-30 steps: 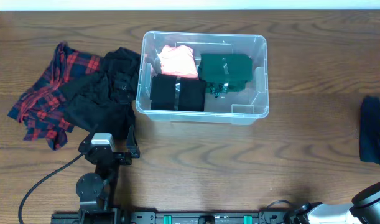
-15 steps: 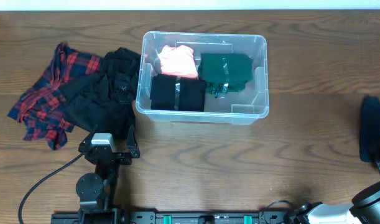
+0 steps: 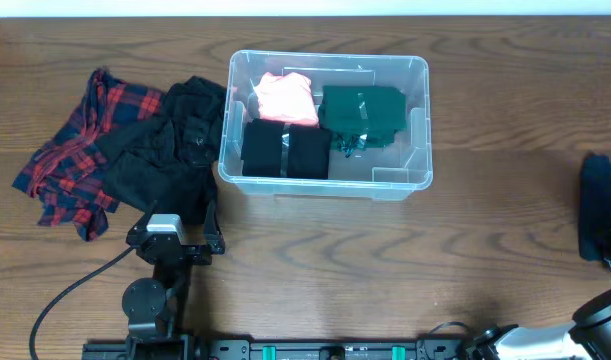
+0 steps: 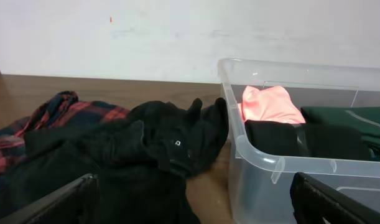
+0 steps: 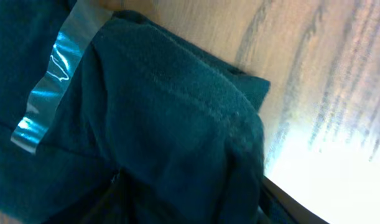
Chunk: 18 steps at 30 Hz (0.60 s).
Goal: Pack container
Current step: 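Move the right gripper to the navy folded cloth at right edge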
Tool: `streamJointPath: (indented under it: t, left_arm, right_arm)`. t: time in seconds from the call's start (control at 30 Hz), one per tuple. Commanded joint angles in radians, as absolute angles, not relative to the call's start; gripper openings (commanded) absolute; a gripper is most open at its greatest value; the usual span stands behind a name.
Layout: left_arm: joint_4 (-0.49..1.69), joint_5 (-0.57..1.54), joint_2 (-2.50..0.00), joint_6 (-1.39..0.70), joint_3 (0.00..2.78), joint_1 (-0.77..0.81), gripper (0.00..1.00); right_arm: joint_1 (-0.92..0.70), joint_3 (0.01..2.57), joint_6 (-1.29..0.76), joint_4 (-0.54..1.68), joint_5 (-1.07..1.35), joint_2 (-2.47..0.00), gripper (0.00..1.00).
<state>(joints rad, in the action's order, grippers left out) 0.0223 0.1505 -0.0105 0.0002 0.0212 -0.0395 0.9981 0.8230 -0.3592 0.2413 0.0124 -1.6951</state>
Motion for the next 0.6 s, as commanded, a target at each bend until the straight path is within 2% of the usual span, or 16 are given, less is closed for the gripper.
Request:
streamJointPath:
  t: [0.0,0.1,0.2,0.33,0.5,0.57]
  left_arm:
    - [0.055,0.165,-0.006,0.004,0.004,-0.045,0.98]
    - [0.056,0.165,-0.006,0.003,0.004,-0.045,0.98]
    - [0.056,0.165,-0.006,0.004,0.004,-0.045,0.98]
    - [0.056,0.165,-0.006,0.003,0.004,-0.045,0.98]
    - [0.056,0.165,-0.006,0.003,0.004,-0.045,0.98]
    - [0.055,0.165,-0.006,0.003,0.004,-0.045,0.98]
  right_arm:
    - [1.007,0.815,-0.358,0.229,-0.012,-1.740,0.57]
    - [1.007,0.815,-0.358,0.213,-0.016,-1.759,0.57]
    - [1.007,0.815,-0.358,0.192,-0.019,-1.769,0.50]
    - [1.007,0.815,-0.358,0.155,-0.019,-1.769,0.34]
    - [1.007,0.815,-0.358,0.149,-0.019,-1.769,0.01]
    - [1.007,0.815,-0.358,0.152,0.005,-1.769,0.01]
